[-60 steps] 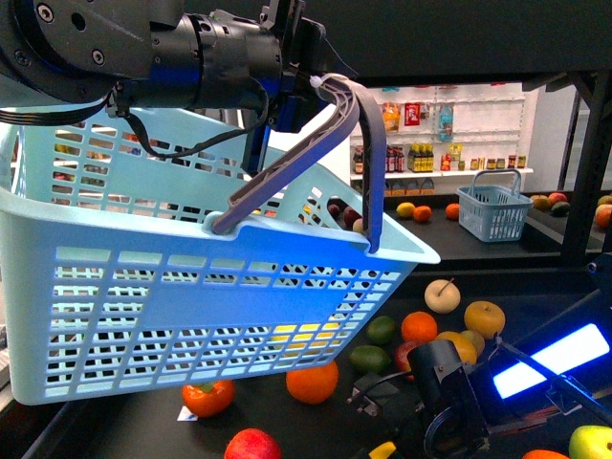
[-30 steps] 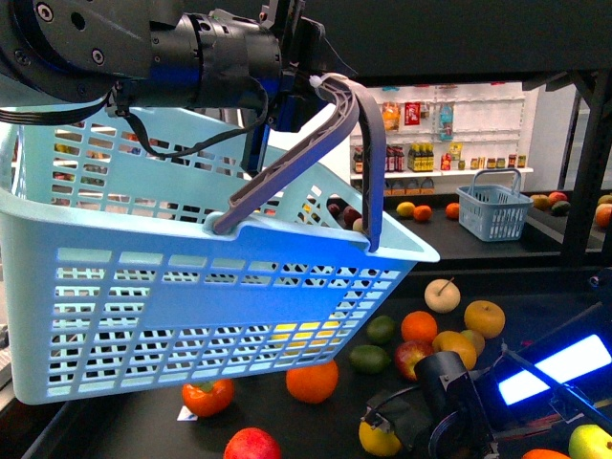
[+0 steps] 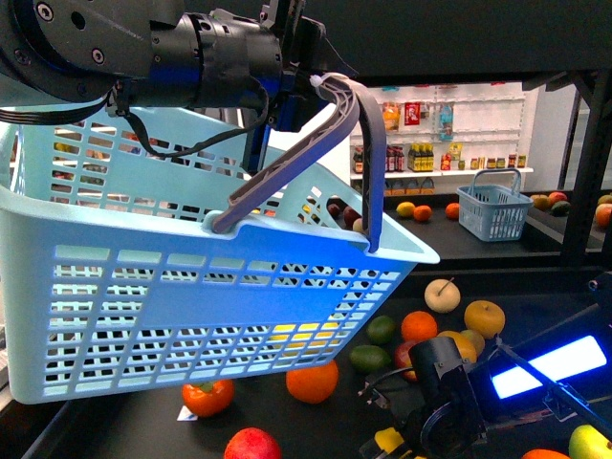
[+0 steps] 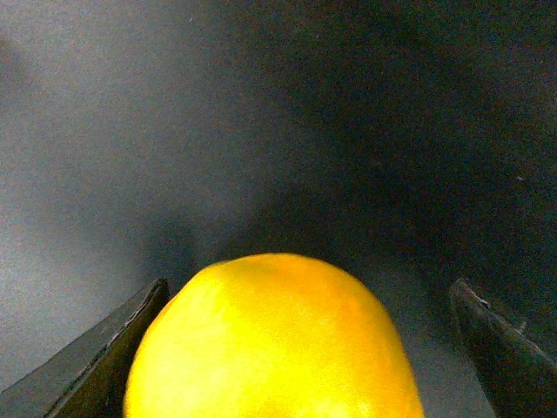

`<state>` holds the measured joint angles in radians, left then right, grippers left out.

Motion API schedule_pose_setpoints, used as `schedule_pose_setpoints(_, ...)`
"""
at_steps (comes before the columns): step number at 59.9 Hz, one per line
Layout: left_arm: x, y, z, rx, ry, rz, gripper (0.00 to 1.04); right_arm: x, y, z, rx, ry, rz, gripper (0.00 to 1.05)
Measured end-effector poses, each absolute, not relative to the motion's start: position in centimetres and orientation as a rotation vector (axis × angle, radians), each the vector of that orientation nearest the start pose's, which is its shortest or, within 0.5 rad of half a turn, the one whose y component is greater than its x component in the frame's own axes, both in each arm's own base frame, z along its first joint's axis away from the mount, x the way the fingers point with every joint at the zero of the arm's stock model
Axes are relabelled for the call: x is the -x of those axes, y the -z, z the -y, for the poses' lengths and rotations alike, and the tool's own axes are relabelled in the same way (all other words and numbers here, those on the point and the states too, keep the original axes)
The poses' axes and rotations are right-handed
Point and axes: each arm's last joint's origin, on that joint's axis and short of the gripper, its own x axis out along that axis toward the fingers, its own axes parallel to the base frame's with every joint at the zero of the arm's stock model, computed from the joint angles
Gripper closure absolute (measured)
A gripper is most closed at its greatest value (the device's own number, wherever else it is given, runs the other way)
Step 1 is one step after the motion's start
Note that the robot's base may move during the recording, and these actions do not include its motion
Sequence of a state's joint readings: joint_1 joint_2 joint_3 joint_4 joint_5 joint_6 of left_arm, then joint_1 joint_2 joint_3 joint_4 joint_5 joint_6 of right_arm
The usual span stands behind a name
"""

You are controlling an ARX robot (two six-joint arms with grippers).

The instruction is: Pick lemon from shelf

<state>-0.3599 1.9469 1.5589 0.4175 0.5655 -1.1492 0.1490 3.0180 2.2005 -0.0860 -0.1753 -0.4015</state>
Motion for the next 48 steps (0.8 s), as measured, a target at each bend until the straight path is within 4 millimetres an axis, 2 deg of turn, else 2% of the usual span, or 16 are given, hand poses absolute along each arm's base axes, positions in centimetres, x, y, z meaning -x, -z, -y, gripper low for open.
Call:
schedule_pose_setpoints(21, -42.4, -31.5, 17.6, 1.059, 0.836, -0.503, 0.97, -54.8, 8.7, -9.2, 0.356, -0.47, -0.852, 0.07)
schedule_pose_setpoints(34, -42.4, -31.5, 17.6, 1.059, 0.836, -0.503, 0.97, -54.9, 8.7, -9.2, 0.359, -0.458, -0.848, 0.34)
schedule_pose_setpoints(48, -42.4, -31.5, 17.6, 1.059, 0.836, -0.503, 0.97, -55.0, 8.6, -9.2, 0.358, -0.457, -0.842, 0.38)
